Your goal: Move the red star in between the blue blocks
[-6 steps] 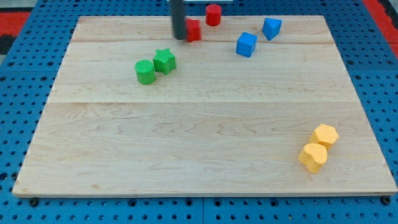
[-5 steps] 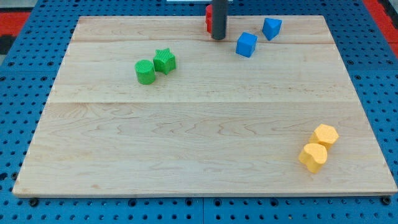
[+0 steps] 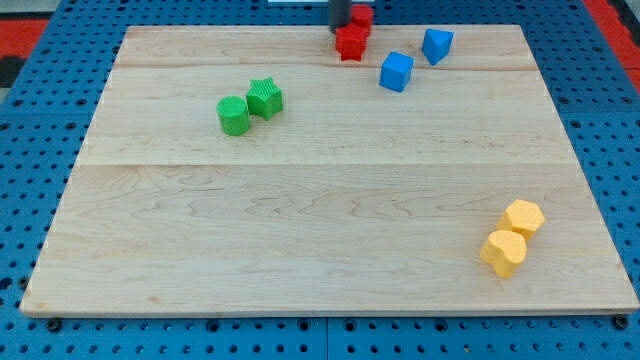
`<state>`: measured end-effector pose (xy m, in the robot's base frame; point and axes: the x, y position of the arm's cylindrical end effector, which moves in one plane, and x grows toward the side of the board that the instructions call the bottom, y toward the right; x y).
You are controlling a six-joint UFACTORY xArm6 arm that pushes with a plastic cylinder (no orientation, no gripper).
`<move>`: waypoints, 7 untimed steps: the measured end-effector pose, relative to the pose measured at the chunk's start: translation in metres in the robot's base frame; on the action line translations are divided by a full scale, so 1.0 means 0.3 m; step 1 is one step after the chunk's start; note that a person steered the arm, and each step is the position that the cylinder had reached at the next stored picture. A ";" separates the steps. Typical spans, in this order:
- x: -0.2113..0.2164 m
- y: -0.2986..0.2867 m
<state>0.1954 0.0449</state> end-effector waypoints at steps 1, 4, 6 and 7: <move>0.053 0.033; 0.195 -0.010; 0.199 0.133; 0.329 0.010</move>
<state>0.2940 0.0481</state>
